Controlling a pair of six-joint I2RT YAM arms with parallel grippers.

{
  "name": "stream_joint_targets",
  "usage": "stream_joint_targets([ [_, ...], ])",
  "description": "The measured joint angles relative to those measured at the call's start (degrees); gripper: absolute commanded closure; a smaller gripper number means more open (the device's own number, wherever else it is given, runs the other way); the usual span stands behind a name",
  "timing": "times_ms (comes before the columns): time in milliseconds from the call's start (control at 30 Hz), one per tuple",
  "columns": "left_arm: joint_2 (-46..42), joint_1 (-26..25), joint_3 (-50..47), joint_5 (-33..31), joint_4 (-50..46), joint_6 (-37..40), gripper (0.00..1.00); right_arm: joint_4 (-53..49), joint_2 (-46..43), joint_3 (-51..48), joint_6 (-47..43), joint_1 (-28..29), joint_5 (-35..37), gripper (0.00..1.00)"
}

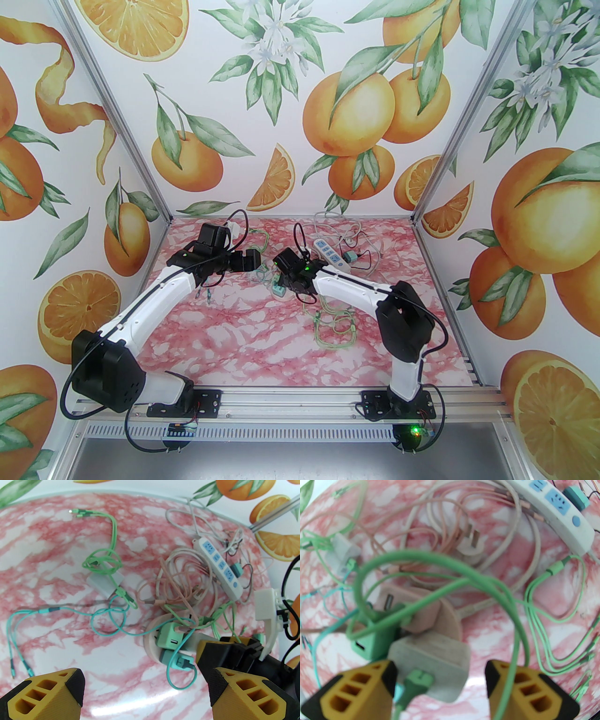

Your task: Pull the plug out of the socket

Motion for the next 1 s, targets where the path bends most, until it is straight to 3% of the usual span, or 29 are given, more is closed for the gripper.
stream_joint_targets([
  [567, 0.3, 0.1, -1.6, 0.7, 0.4, 0.0, 0.09, -5.3, 6.2, 6.4, 2.1, -0.6, -0.9, 0.27],
  [700, 0.4, 0.3, -1.9, 1.2, 0.9, 0.0, 0.12, -5.7, 6.5, 7.1, 1.8, -0.6, -1.5, 0.44],
  [1000, 2.7, 3.0, -5.6, 6.6, 3.5, -0.8, 0.21, -5.9, 6.1, 7.0, -6.2, -1.4, -3.2, 0.47],
])
